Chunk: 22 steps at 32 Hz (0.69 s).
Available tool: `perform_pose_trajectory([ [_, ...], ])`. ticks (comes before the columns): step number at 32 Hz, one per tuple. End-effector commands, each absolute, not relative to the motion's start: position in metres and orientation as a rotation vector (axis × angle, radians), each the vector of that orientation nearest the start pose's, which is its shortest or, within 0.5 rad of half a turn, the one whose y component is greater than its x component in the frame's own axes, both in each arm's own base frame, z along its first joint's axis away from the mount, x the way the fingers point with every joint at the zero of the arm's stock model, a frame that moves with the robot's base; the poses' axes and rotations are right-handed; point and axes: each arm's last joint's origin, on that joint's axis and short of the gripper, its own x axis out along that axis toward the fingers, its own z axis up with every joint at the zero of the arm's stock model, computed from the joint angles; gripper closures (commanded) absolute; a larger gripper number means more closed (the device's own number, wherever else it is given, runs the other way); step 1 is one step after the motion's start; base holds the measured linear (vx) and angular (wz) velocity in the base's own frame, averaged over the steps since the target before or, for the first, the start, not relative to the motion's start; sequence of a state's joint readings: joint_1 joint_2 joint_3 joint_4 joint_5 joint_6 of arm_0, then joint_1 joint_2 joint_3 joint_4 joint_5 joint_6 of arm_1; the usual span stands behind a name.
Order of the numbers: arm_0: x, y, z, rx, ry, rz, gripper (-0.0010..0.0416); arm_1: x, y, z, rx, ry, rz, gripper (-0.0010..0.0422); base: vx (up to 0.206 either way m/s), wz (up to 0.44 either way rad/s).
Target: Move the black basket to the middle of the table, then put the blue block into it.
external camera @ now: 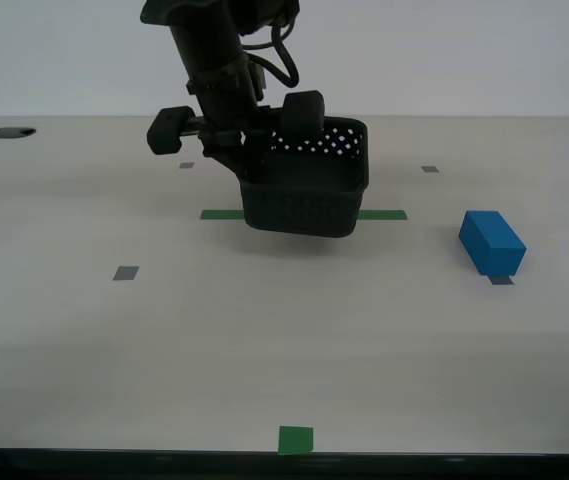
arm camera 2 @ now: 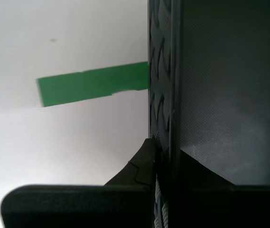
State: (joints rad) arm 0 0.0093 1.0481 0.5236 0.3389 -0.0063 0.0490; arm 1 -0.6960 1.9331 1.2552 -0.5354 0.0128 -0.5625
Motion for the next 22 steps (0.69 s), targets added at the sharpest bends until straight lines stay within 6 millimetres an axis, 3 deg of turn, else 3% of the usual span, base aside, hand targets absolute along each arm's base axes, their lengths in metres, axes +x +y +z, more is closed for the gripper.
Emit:
perform_pose_trajectory([
  [1,0.225,0.002,0.243,0.048,0.192,0.011,0.0405,0.29,-0.243,0.141,-0.048,1.298,-0.267,0.0412,0.0,0.0],
  [6,0.225,0.002,0.243,0.047,0.196,0.011,0.0405,0.292,-0.245,0.14,-0.033,1.276,-0.309,0.041,0.0,0.0],
  [10,0.225,0.002,0.243,0.044,0.197,0.012,0.0405,0.293,-0.243,0.14,-0.024,1.282,-0.308,0.0375,0.0,0.0],
  [17,0.225,0.002,0.242,0.04,0.2,0.012,0.0406,0.293,-0.241,0.14,-0.005,1.29,-0.312,0.0181,0.0,0.0],
  [22,0.223,0.003,0.236,0.053,0.272,0.021,0.0406,0.3,-0.242,0.15,0.013,1.268,-0.334,0.0121,0.0,0.0],
])
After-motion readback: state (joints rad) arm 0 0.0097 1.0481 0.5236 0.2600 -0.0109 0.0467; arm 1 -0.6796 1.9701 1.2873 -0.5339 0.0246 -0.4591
